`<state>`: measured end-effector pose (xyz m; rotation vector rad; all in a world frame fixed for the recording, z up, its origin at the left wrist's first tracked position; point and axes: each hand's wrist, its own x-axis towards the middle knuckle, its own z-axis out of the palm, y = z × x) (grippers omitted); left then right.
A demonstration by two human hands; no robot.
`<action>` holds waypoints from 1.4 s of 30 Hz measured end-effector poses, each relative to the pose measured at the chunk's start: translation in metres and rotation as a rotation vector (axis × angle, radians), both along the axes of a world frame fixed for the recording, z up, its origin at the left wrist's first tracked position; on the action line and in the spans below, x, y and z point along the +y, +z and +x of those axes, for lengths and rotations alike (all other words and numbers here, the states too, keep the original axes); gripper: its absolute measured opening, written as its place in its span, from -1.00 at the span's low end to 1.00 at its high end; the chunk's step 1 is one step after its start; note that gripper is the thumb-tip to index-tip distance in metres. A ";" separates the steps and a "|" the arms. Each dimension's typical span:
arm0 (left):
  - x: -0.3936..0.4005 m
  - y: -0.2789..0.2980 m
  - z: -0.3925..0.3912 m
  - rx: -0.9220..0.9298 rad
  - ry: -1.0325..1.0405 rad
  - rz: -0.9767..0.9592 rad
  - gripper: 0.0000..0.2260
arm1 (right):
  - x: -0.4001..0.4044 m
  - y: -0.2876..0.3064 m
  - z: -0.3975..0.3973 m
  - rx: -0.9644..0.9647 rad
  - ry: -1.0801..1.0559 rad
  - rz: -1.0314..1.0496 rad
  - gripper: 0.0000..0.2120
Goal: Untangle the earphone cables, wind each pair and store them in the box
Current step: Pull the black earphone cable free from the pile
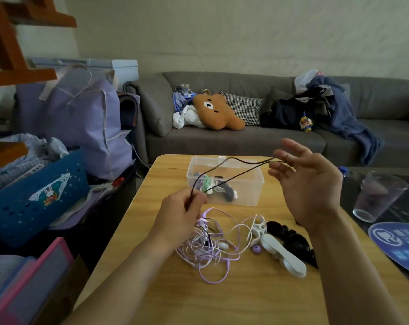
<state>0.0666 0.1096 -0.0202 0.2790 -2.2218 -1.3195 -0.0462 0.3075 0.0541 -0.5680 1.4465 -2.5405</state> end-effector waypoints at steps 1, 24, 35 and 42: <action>-0.001 0.001 -0.001 0.012 0.014 -0.032 -0.81 | -0.001 -0.001 0.000 -0.019 -0.034 0.027 -0.44; -0.001 -0.001 0.004 -0.186 -0.159 -0.325 -0.80 | -0.035 -0.019 0.039 0.754 0.248 1.343 -0.74; 0.001 -0.005 0.006 -0.147 -0.129 -0.324 -0.95 | -0.011 -0.008 0.028 0.614 -0.255 0.779 -0.95; -0.001 -0.012 0.004 -0.256 -0.160 -0.294 -0.94 | -0.018 -0.007 0.029 0.077 -0.139 0.233 -0.83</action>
